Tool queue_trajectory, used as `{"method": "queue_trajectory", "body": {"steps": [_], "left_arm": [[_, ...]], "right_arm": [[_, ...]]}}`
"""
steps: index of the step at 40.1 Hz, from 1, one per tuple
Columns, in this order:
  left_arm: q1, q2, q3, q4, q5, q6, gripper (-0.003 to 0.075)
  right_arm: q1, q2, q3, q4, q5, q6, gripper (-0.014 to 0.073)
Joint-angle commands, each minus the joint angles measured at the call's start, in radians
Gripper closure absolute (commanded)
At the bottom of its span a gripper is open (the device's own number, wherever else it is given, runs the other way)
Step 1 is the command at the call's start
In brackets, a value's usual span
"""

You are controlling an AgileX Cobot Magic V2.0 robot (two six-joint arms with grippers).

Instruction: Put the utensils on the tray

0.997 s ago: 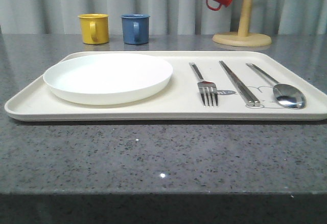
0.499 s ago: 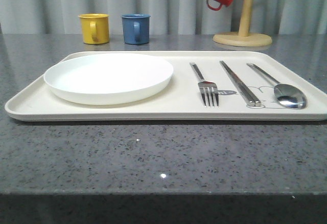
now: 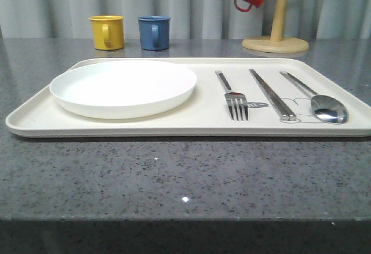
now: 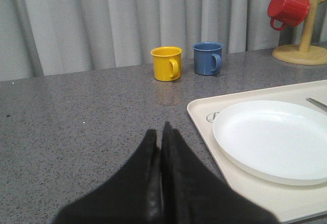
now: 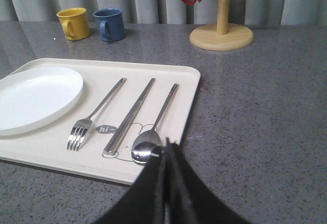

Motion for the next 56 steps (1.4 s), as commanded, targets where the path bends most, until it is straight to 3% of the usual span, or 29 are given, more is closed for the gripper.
{"method": "queue_trajectory", "body": {"steps": [1, 10, 23, 32, 56], "left_arm": [[-0.005, 0.011, -0.027, -0.011, -0.078, -0.002, 0.0738], [-0.001, -0.008, 0.008, 0.002, -0.125, -0.002, 0.0738], [0.109, -0.228, 0.247, 0.005, -0.14, -0.056, 0.0738], [0.15, -0.224, 0.356, 0.005, -0.221, -0.06, 0.0738], [0.15, -0.224, 0.353, 0.005, -0.19, -0.06, 0.0738]], "right_arm": [[-0.003, 0.011, -0.025, -0.009, -0.083, -0.01, 0.0662], [-0.003, 0.011, -0.025, -0.009, -0.083, -0.01, 0.0662], [-0.003, 0.011, -0.025, -0.009, -0.083, -0.01, 0.0662], [-0.003, 0.011, -0.024, -0.009, -0.084, -0.01, 0.0662], [-0.003, 0.011, -0.023, -0.009, -0.084, -0.01, 0.0662]]}}
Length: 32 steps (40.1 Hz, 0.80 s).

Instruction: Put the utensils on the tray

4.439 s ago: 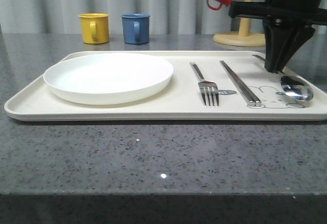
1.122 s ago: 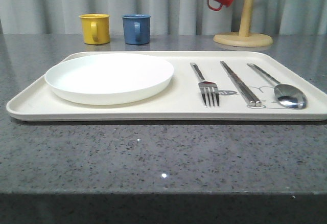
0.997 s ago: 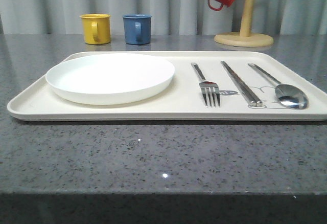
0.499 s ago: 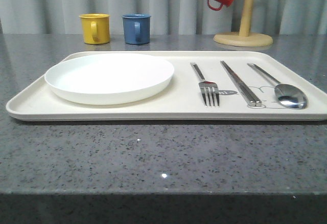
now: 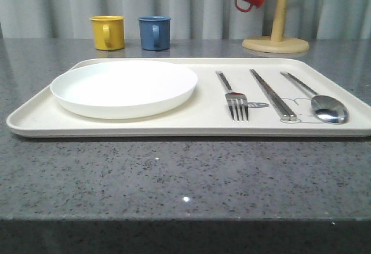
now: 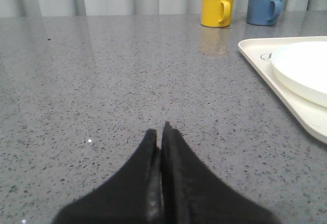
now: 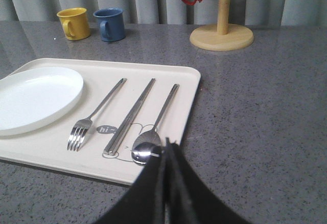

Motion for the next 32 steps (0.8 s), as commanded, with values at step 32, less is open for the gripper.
{"method": "queue_trajectory", "body": {"steps": [32], "left_arm": [[0.002, -0.024, -0.004, -0.003, -0.085, -0.008, 0.0738]], "right_arm": [[-0.108, 0.009, 0.143, -0.026, -0.243, -0.008, 0.0662]]}}
